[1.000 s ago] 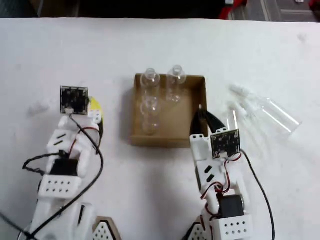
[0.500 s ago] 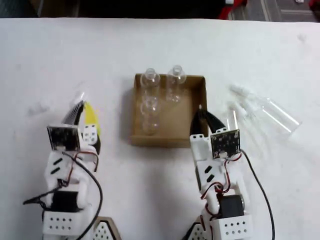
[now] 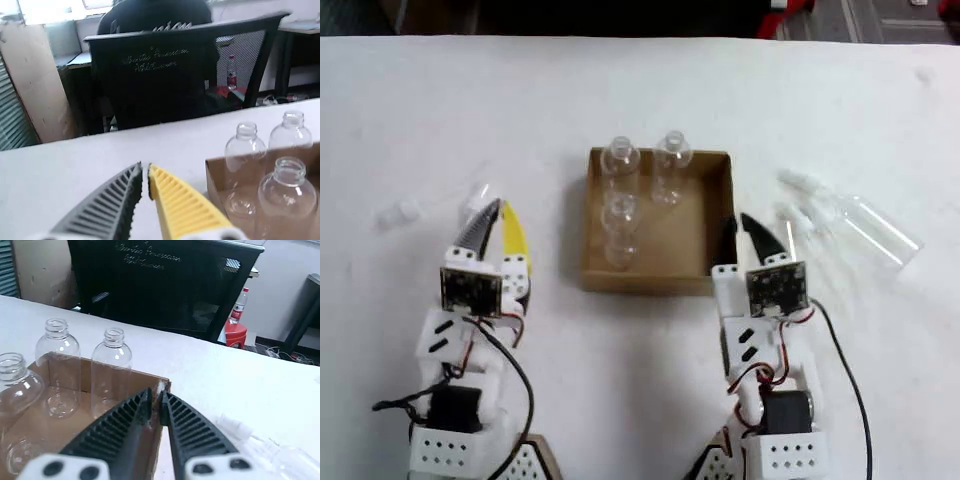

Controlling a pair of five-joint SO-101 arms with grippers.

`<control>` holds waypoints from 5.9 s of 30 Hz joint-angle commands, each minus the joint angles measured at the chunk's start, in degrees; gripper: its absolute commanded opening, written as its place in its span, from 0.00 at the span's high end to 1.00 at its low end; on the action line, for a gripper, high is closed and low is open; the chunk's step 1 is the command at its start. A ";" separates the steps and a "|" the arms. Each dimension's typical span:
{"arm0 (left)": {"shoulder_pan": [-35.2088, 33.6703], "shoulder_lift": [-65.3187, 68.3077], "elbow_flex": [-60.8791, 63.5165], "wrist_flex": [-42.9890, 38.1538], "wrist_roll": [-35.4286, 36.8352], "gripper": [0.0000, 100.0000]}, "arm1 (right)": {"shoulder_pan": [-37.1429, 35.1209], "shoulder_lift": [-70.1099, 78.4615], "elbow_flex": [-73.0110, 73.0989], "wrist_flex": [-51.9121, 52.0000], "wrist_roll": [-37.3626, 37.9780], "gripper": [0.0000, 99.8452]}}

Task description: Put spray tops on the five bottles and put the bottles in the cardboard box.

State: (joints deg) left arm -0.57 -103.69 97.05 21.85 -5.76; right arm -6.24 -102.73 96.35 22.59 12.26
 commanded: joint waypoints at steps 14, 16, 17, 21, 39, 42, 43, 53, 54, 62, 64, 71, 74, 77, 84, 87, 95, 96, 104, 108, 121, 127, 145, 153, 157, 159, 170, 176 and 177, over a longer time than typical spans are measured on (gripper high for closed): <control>1.36 -0.40 -0.09 1.23 -1.23 0.98 | 5.23 8.48 -17.32 3.12 -1.85 0.96; 1.36 -0.40 -0.09 1.23 -1.23 0.98 | 6.37 16.13 -23.21 3.03 -1.32 0.96; 1.36 -0.40 -0.09 1.23 -1.23 0.98 | 7.34 20.70 -26.81 3.38 -1.32 0.96; 1.36 -0.40 -0.09 1.23 -1.23 0.98 | 13.58 40.22 -42.46 5.14 -1.32 0.96; 1.45 -0.40 -0.09 1.23 -1.32 0.98 | 22.55 107.82 -100.92 38.46 32.35 0.95; 1.45 -0.40 -0.09 1.14 -1.32 0.98 | 22.29 116.44 -109.54 46.11 38.07 0.95; 1.45 -0.40 -0.09 1.14 -1.32 0.97 | 22.29 118.99 -112.44 48.04 39.12 0.95; 1.45 -0.40 -0.09 1.14 -1.32 0.97 | 22.55 140.00 -135.65 60.00 49.93 0.80; 1.45 -0.40 -0.09 1.14 -1.32 0.97 | 22.55 141.67 -137.58 60.09 50.55 0.80; 1.54 -0.40 -0.09 1.14 -1.41 0.97 | 24.13 151.69 -150.86 62.37 53.71 0.80; 1.54 -0.40 -0.09 1.14 -1.41 0.97 | 24.22 153.54 -153.05 63.96 54.86 0.80; 2.07 -0.40 -0.09 1.14 -1.41 0.97 | 26.33 159.69 -159.38 64.40 54.95 0.80; 3.47 -0.40 -0.09 1.23 -4.31 0.97 | 27.30 160.92 -161.76 64.75 54.95 0.81; 4.26 -0.40 -0.09 1.49 -5.27 0.97 | 28.09 161.27 -163.43 65.80 55.12 0.85; 4.26 -0.40 -0.09 1.67 -5.36 0.97 | 27.74 161.45 -162.99 65.71 57.67 0.89; 4.26 -0.40 -0.09 1.67 -5.36 0.97 | 27.30 161.45 -162.99 65.89 57.76 0.90; 4.18 -0.40 -0.09 1.67 -5.45 0.97 | 27.38 161.01 -163.52 66.15 57.49 0.97; 4.18 -0.40 -0.09 1.67 -5.45 0.97 | 27.47 160.75 -163.69 66.15 57.49 0.98; 4.18 -0.40 -0.09 1.67 -5.63 0.97 | 27.47 155.03 -174.15 75.47 57.32 0.98; 4.18 -0.40 -0.09 1.67 -5.63 0.97 | 27.30 151.25 -180.84 76.00 50.99 0.98; 4.00 -0.40 -0.09 1.67 -5.63 0.98 | 26.86 137.45 -185.23 76.18 29.45 0.98; 4.18 -0.40 -0.09 1.67 -5.63 0.98 | 25.36 131.74 -185.23 76.26 15.12 0.98; 4.18 -0.40 -0.09 1.67 -5.63 0.98 | 24.92 111.60 -185.14 76.44 1.85 0.98; 4.18 -0.40 -0.09 1.67 -5.63 0.98 | 24.84 103.34 -173.45 76.53 -3.16 0.99; 4.18 -0.40 -0.09 1.67 -5.63 0.98 | 21.85 96.75 -160.70 76.35 -3.78 0.98; 4.18 -0.40 -0.09 1.67 -5.63 0.98 | 19.47 93.41 -155.16 76.35 -3.87 0.98; 4.18 -0.40 -0.09 1.67 -5.63 0.98 | 6.99 83.21 -129.23 69.32 -3.34 0.98; 4.18 -0.40 -0.09 1.67 -5.63 0.98 | 2.59 79.52 -118.77 64.92 -3.34 0.98; 4.18 -0.40 -0.09 1.67 -5.63 0.98 | 1.80 78.55 -116.92 64.31 -3.34 0.98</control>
State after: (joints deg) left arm 2.86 -103.69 97.05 23.34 -10.77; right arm -2.29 -20.79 -23.65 89.67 8.92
